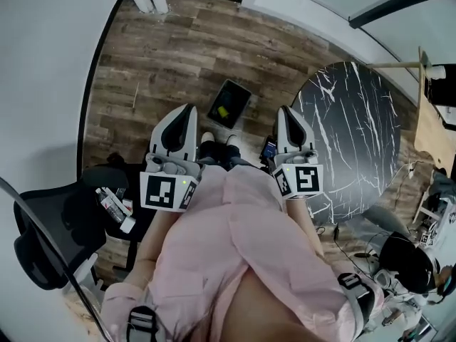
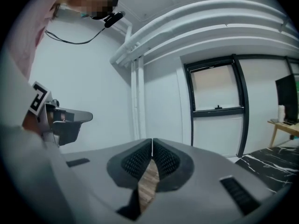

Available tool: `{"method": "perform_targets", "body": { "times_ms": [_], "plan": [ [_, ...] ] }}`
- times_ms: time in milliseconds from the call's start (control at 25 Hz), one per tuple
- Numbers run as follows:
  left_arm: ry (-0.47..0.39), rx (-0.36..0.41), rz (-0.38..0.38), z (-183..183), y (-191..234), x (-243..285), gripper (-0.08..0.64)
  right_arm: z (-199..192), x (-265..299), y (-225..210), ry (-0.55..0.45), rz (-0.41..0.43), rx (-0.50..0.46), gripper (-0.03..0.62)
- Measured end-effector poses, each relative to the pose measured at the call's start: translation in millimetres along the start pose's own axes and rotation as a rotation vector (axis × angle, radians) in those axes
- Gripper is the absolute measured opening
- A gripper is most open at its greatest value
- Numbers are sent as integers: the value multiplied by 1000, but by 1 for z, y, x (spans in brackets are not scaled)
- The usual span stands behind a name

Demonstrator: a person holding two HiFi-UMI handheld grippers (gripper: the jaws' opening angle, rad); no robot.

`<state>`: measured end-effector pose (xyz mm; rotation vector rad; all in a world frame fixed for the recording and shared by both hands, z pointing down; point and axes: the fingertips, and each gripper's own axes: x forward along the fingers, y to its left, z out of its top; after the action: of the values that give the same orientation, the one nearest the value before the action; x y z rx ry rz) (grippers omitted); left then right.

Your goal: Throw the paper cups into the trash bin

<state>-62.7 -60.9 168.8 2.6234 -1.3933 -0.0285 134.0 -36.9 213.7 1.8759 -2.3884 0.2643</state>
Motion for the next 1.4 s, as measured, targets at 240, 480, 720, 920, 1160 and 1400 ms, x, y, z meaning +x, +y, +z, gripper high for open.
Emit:
{"method": "perform_targets", "body": {
  "times_ms": [240,480,720,920,1160,1400],
  "plan": [
    [-3,9,12,2,-1,-4,15,3,-16,-6,-21,-12,56,31],
    [-2,17,-9,0,-7,-6,14,4,-27,-3,-49,6,100,31],
    [-6,-13,-97,5,-32,4,14,7,-22,16,-73,69,124,31],
    [4,-21,-155,1,-49,8,14,14,-18,30,-83,133,104,31],
    [6,-40,-169,-3,-54,8,14,9,-16,43,-55,176,74,31],
    [10,-39,-184,-2,-56,5,14,5,-14,54,-28,205,54,31]
  ]
}}
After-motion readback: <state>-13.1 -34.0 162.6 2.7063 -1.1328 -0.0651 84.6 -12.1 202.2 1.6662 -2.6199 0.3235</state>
